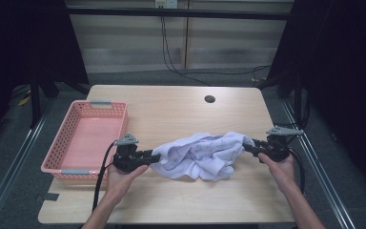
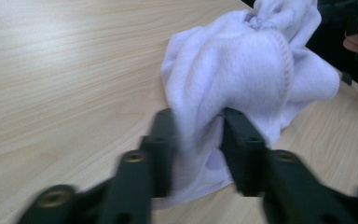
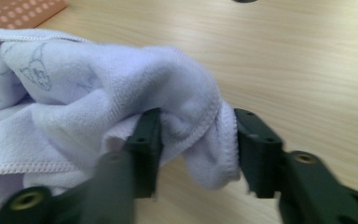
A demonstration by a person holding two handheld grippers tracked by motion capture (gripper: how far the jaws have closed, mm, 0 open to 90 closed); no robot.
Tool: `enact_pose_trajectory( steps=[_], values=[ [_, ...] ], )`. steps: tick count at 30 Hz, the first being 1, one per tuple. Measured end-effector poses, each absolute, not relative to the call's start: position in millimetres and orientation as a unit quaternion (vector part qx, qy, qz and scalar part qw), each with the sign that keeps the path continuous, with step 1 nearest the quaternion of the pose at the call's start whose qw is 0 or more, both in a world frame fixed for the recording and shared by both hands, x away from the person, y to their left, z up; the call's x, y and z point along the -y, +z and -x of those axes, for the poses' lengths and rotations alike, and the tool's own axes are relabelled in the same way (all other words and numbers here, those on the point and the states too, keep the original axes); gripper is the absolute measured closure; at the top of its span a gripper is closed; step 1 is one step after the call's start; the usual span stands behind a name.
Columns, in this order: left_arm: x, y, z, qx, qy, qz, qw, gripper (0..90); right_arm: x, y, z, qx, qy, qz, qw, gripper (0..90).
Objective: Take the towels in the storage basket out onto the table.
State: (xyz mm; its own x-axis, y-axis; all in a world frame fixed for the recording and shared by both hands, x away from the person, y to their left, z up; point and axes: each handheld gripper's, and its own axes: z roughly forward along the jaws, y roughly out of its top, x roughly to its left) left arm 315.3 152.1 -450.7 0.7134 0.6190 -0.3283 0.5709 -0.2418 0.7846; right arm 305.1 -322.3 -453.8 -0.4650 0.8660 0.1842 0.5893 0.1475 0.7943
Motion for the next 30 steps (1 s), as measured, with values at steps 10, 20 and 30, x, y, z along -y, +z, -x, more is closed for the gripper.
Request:
enact_pose_trajectory(
  steps=[10, 20, 30],
  values=[
    [-154, -425, -305, -0.339, 0.039, -0.784, 0.519, 56.9, 325, -430, -287, -0.735, 0.453, -0.474, 0.174, 43.1],
    [-92, -469, -337, -0.324, -0.001, -0.823, 0.467, 45.0, 246, -444, -307, -0.784, 0.455, -0.406, 0.118, 36.4],
    [-74, -501, -346, -0.330, 0.038, -0.847, 0.414, 55.1, 227, -490, -319, -0.804, 0.415, -0.418, 0.082, 43.5]
  ],
)
